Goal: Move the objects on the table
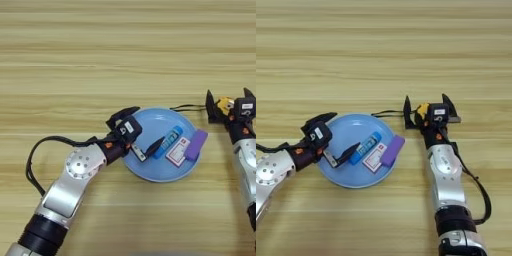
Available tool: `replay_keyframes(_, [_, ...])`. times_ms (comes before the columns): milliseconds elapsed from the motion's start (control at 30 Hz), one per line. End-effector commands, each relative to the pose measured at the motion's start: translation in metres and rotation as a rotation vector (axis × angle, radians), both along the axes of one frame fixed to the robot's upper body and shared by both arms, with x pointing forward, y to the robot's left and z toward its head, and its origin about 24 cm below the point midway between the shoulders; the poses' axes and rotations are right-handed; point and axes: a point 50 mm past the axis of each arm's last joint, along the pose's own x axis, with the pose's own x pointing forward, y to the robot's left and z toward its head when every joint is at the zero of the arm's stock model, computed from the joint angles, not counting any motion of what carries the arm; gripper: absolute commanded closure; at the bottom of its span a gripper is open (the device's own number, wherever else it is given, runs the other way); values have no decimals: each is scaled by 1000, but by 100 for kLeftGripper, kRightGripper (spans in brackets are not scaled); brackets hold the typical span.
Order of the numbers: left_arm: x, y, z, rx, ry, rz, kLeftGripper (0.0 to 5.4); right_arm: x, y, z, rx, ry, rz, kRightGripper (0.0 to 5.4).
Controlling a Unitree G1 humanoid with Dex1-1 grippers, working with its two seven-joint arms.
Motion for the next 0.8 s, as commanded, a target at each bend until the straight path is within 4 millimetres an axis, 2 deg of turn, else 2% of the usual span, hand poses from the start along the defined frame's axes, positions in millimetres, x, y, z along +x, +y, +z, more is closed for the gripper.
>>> replay_keyframes(33, [-3,-2,-4,23,22,-13,0,-1,1,1,2,7,-5,2])
replay_keyframes(400, [-4,-7,-20,72,54,-36,0,-1,2,2,3,7,-5,2])
replay_keyframes(800, [-3,-9,-23,109,45,-58,0,-1,5,3,8,1,-5,2])
